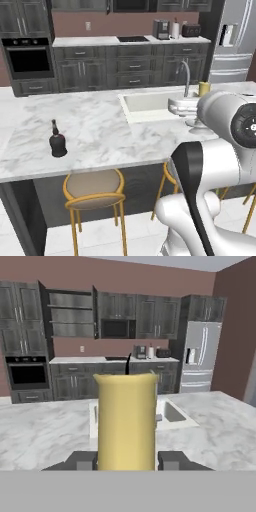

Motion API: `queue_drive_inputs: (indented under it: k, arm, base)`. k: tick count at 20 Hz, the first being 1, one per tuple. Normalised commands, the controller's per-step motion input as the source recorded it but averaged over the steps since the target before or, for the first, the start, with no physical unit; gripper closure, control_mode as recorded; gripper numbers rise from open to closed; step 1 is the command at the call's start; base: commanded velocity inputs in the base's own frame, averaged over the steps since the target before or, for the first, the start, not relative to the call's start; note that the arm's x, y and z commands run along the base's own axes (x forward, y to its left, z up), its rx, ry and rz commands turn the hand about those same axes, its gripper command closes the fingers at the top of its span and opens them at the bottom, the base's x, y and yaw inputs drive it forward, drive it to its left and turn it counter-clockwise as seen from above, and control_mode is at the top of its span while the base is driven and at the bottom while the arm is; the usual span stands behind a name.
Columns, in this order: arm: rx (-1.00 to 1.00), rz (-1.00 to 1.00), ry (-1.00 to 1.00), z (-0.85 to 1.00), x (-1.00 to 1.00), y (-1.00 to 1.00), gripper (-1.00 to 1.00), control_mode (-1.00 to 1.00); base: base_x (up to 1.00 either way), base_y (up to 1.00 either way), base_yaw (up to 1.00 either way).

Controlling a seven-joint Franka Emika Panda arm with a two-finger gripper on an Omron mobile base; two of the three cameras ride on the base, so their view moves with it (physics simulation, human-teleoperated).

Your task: Get the candle and the liquor from the cabinet and move them to the dining counter.

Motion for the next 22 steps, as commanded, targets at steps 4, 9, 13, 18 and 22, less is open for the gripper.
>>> queue_drive_inputs:
  k: [4,9,13,18,22]
  arm:
    - [0.0,0.0,0.0,0.0,0.0,0.0,1.0,1.0]
    - [0.0,0.0,0.0,0.0,0.0,0.0,1.0,1.0]
    - [0.0,0.0,0.0,0.0,0.0,0.0,1.0,1.0]
    - [0.0,0.0,0.0,0.0,0.0,0.0,1.0,1.0]
    - [0.0,0.0,0.0,0.0,0.0,0.0,1.0,1.0]
  base:
    - [0.6,-0.23,0.14]
    - [0.62,-0.17,0.15]
    - [0.59,-0.19,0.15]
    - [0.45,-0.14,0.08]
    - [0.0,0.0,0.0]
